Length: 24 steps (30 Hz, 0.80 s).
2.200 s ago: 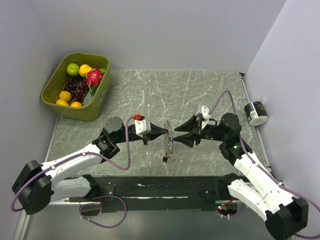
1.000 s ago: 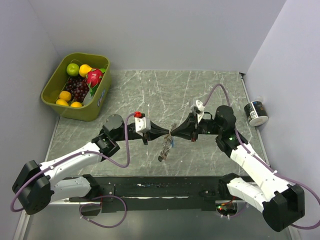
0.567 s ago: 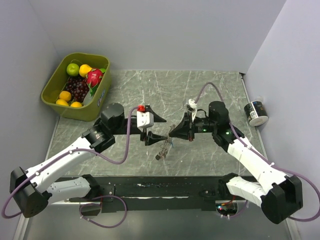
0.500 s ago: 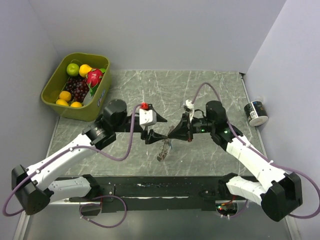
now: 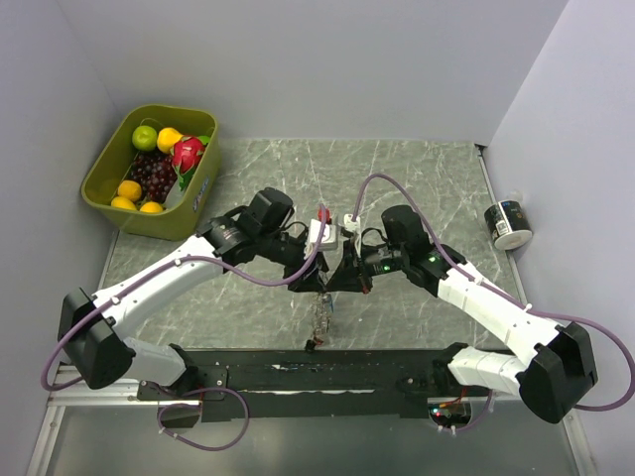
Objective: Put the keys on the keyring
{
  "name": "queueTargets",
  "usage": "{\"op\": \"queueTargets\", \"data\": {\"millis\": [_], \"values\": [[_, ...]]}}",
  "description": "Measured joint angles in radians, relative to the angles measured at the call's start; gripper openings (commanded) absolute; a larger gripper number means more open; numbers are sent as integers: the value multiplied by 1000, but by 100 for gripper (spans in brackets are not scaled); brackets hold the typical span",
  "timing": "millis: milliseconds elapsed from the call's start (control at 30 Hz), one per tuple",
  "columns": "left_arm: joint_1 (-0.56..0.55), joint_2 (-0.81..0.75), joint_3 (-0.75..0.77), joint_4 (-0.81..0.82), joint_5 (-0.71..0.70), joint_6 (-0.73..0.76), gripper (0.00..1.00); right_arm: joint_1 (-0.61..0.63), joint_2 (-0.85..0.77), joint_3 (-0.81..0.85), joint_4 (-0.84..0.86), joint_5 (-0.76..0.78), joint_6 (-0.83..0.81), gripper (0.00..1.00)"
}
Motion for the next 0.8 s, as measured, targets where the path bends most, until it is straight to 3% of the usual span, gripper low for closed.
{"op": "queueTargets", "data": {"millis": [200, 600, 800], "values": [[0, 3, 13, -53, 17, 18, 48, 0, 0, 0, -6, 9, -7, 0], [0, 29, 16, -63, 14, 22, 44, 0, -16, 0, -5, 18, -10, 0], [0, 50, 16, -64, 9, 26, 28, 0, -20, 0, -6, 22, -12, 0]]}}
